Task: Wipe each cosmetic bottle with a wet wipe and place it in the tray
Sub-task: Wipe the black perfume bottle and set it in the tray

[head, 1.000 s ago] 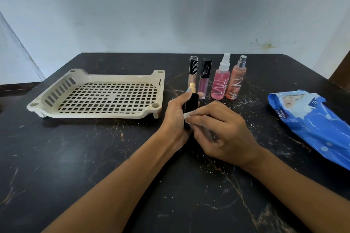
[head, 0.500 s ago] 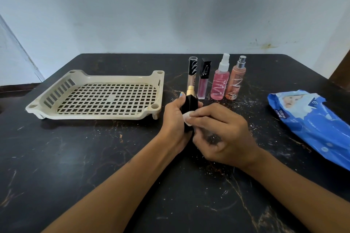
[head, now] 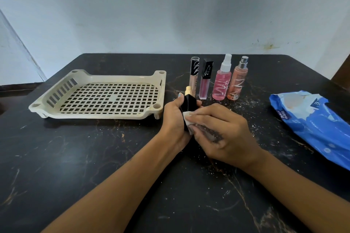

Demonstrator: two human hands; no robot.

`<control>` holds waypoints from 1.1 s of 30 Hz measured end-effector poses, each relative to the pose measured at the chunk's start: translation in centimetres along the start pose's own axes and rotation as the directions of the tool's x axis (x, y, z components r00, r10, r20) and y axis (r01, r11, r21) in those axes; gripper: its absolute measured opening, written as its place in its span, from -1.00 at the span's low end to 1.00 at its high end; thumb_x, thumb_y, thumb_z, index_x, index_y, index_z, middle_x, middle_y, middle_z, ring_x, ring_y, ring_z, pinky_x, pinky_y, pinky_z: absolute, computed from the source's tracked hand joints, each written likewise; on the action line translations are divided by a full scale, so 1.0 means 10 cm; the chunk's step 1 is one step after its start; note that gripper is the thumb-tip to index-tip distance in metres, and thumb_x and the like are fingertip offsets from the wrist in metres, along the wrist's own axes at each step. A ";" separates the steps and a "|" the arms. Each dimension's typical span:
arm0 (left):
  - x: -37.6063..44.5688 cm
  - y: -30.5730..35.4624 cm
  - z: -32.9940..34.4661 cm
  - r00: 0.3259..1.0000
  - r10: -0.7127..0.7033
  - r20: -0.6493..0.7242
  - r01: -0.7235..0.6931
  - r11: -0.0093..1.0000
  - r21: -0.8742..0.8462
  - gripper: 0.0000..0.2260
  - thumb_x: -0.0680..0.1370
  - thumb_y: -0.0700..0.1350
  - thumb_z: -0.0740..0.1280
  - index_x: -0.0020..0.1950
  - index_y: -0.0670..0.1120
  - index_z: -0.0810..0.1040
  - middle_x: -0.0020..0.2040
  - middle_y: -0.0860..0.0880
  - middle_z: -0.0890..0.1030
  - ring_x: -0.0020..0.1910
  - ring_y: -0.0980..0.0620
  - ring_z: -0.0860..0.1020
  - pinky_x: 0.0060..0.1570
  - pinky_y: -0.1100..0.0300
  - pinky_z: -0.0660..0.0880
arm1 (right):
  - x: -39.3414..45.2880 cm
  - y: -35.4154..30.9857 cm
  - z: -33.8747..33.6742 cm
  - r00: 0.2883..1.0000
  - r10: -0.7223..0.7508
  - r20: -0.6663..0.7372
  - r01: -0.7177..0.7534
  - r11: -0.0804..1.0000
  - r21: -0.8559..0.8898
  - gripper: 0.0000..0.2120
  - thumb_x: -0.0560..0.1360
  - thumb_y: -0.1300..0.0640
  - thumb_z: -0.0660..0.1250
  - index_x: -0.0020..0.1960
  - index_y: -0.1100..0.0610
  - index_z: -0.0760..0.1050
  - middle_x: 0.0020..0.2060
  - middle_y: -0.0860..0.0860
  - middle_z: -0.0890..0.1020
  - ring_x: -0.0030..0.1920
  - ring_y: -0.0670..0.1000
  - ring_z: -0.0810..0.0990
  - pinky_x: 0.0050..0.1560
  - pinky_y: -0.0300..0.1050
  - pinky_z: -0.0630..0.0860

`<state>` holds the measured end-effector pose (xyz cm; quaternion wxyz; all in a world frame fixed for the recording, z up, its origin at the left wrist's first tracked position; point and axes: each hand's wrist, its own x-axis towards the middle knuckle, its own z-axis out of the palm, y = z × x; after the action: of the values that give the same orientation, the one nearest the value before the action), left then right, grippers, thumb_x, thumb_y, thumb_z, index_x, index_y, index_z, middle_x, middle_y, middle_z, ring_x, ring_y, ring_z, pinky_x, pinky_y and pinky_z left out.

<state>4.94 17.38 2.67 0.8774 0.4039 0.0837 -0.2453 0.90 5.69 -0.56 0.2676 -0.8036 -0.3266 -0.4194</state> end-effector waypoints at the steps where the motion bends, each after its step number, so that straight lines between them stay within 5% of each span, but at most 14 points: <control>1: 0.00 0.00 0.00 1.000 0.011 -0.005 -0.011 1.000 -0.002 -0.58 0.60 0.07 0.08 -0.25 -0.22 0.45 -0.34 -0.10 0.45 -0.34 -0.01 0.43 -0.25 0.17 0.39 | 0.00 0.01 0.01 1.000 0.006 -0.001 -0.006 1.000 -0.012 -0.85 0.45 0.30 0.42 -0.01 0.32 0.66 -0.09 0.14 0.68 -0.10 0.09 0.65 -0.02 -0.06 0.58; 6: 0.00 -0.01 0.02 0.999 0.041 -0.024 -0.042 0.999 -0.013 -0.62 0.61 0.04 0.08 -0.19 -0.22 0.44 -0.32 -0.11 0.48 -0.32 -0.01 0.49 -0.20 0.16 0.46 | 0.00 -0.01 0.02 1.000 -0.028 -0.007 0.027 0.997 -0.074 -0.90 0.39 0.34 0.46 -0.10 0.29 0.67 -0.17 0.10 0.67 -0.19 0.05 0.64 -0.08 -0.13 0.57; 14: 0.01 -0.01 0.01 0.999 0.046 -0.026 -0.046 0.999 -0.012 -0.62 0.61 0.04 0.07 -0.15 -0.24 0.45 -0.29 -0.13 0.50 -0.29 -0.03 0.51 -0.18 0.13 0.48 | -0.01 -0.02 0.02 0.999 -0.045 -0.003 0.044 0.995 -0.090 -0.94 0.42 0.35 0.45 -0.11 0.29 0.67 -0.17 0.11 0.68 -0.15 0.01 0.64 0.14 -0.29 0.50; 19: -0.01 0.00 0.00 0.999 0.004 0.051 -0.004 1.000 -0.004 -0.48 0.61 0.08 0.04 -0.29 -0.24 0.57 -0.39 -0.12 0.58 -0.39 0.01 0.54 -0.35 0.24 0.47 | 0.01 0.02 0.03 1.000 -0.001 -0.016 0.000 1.000 -0.024 -0.84 0.50 0.31 0.38 0.05 0.33 0.65 -0.03 0.14 0.68 -0.01 0.08 0.64 0.18 -0.07 0.54; 24: 0.02 -0.04 0.00 0.994 0.100 0.054 -0.100 0.995 -0.002 -0.63 0.63 -0.04 0.05 -0.07 -0.25 0.54 -0.31 -0.13 0.63 -0.31 0.01 0.61 -0.22 0.20 0.57 | 0.01 0.10 0.05 0.987 0.144 -0.066 -0.147 0.988 -0.044 -0.77 0.49 0.38 0.35 0.14 0.32 0.61 0.03 0.14 0.65 0.06 0.09 0.62 0.13 -0.08 0.55; 28: 0.03 -0.03 -0.02 0.995 0.008 0.100 -0.013 0.999 0.049 -0.50 0.61 0.06 -0.01 -0.01 -0.28 0.58 -0.13 -0.19 0.65 -0.10 -0.07 0.62 0.07 0.08 0.51 | 0.00 0.03 0.03 0.998 0.028 -0.056 -0.029 0.999 -0.031 -0.81 0.39 0.42 0.38 -0.03 0.32 0.67 -0.10 0.14 0.68 -0.05 0.11 0.65 0.04 -0.02 0.58; 33: 0.03 -0.03 -0.02 0.995 0.025 0.098 -0.033 0.997 0.076 -0.53 0.62 0.05 0.03 0.05 -0.28 0.57 -0.10 -0.18 0.63 -0.09 -0.07 0.60 0.01 0.11 0.53 | 0.02 0.03 0.04 0.994 0.061 -0.087 -0.065 0.997 -0.041 -0.81 0.39 0.42 0.39 -0.02 0.31 0.67 -0.10 0.13 0.67 -0.05 0.09 0.63 0.06 -0.08 0.57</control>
<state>5.11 17.28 2.19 0.8676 0.4262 0.0255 -0.2548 1.38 5.88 -0.67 0.2767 -0.8004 -0.2801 -0.4519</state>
